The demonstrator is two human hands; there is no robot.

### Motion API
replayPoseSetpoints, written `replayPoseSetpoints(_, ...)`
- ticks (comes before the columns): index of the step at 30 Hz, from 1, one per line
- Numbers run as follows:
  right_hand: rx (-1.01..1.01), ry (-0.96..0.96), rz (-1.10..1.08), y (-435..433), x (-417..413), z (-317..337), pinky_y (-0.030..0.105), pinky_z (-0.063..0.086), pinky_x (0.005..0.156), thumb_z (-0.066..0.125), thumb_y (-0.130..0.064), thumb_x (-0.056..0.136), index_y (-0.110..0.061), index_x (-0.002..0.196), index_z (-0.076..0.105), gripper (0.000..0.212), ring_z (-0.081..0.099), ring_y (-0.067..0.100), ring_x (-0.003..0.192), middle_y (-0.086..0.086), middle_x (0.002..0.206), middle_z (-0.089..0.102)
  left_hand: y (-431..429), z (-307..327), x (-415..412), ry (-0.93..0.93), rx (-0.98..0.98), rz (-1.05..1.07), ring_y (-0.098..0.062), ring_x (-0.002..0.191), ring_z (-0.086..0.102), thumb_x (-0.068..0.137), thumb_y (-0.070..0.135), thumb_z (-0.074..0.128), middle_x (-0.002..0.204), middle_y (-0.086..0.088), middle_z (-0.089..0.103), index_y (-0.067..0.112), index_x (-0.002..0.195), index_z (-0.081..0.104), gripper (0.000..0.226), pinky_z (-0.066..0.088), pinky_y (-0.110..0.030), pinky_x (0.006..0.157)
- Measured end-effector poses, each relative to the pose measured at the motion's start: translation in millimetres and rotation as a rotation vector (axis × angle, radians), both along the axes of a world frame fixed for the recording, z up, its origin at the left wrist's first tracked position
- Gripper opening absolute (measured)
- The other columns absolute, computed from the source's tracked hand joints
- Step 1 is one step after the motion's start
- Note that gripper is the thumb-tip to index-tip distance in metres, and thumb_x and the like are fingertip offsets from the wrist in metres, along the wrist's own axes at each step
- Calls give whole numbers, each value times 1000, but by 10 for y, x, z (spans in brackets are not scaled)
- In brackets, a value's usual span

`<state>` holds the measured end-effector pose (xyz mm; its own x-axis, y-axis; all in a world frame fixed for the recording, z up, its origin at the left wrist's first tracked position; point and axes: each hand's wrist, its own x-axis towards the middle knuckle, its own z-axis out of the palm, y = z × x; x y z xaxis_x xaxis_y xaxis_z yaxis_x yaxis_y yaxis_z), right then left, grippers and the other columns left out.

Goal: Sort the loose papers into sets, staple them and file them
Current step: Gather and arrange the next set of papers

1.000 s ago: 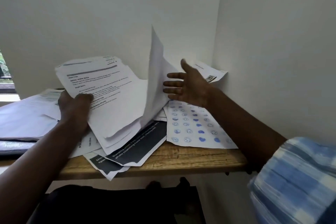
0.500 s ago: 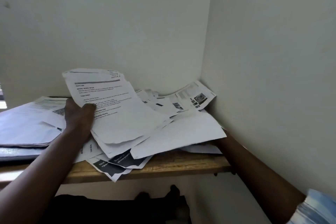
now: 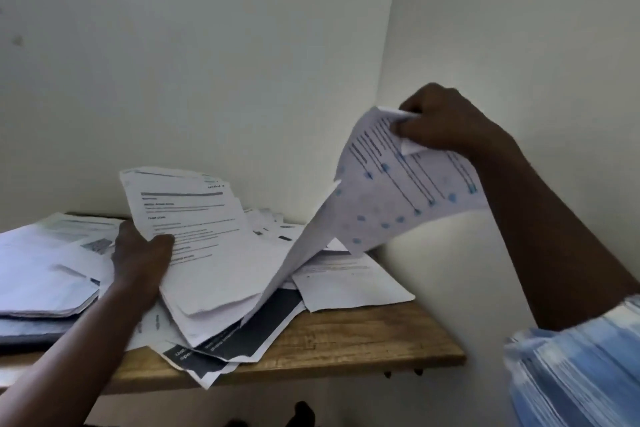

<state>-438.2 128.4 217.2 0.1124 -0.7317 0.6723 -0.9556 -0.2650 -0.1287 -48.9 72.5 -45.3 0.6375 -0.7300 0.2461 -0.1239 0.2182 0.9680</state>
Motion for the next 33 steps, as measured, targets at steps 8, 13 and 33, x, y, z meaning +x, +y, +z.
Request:
replayPoseSetpoints(8, -415, -152, -66, 36, 310, 226, 28, 38, 58, 58, -29, 86, -9, 76, 65, 23, 62, 30, 70, 5, 70, 62, 130, 95, -99, -14, 5, -19, -39, 110, 65, 71, 27, 63, 121, -15, 70, 15, 128, 62, 58, 53, -54, 99)
replayPoseSetpoints(13, -314, -419, 138, -16, 422, 370, 33, 45, 56, 64, -29, 77, 0, 76, 67, 30, 65, 27, 65, 12, 67, 65, 117, 85, -95, -28, -6, -30, -38, 108, 65, 70, 29, 63, 119, -15, 70, 14, 127, 61, 59, 53, -49, 96)
replayPoseSetpoints(33, 608, -1162, 452, -1280, 829, -1521, 34, 43, 85, 82, -16, 72, -16, 63, 75, 12, 53, 28, 93, 11, 99, 58, -6, -43, 61, -91, -34, -53, -26, 103, 73, 63, 58, 82, 109, -2, 77, 31, 112, 72, 57, 59, -60, 89)
